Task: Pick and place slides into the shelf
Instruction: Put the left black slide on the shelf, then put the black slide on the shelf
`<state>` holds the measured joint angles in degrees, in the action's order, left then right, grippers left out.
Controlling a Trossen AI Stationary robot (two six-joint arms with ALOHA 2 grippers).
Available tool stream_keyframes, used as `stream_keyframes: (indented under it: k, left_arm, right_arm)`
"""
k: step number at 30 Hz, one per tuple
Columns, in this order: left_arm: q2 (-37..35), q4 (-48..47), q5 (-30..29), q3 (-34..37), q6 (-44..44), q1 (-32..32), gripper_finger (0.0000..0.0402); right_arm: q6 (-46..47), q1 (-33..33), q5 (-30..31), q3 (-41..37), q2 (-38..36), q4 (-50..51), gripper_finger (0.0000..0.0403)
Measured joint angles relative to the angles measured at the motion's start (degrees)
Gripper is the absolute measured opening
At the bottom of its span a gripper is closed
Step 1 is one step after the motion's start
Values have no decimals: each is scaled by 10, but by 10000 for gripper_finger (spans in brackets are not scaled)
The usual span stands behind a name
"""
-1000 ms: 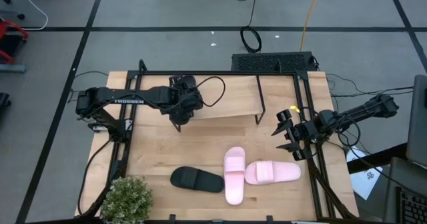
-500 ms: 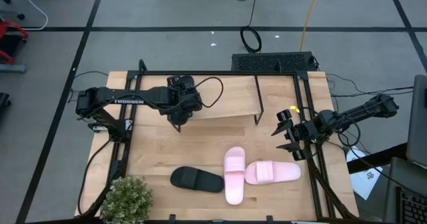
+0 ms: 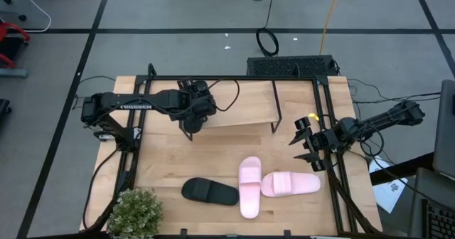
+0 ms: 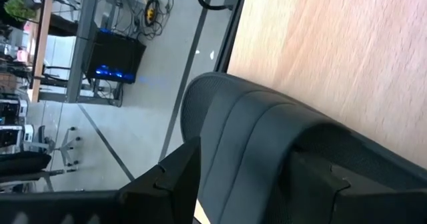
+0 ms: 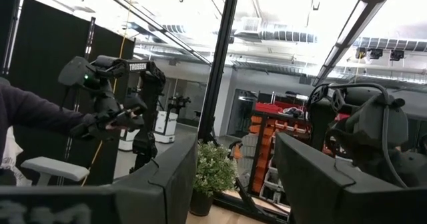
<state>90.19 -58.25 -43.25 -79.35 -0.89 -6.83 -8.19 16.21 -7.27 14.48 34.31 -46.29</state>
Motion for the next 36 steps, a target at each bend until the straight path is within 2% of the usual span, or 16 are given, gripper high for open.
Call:
stream_keyframes:
  k: [25, 31, 36]
  left_arm:
    - [-15, -9, 2, -3, -19, 33, 186]
    - [-15, -58, 10, -75, -41, 68, 186]
    - [-16, -63, 86, -130, -57, 137, 186]
  right_arm:
    - [0, 0, 0, 0, 0, 20, 192]
    - [0, 0, 0, 0, 0, 20, 192]
    - [0, 0, 0, 0, 0, 22, 192]
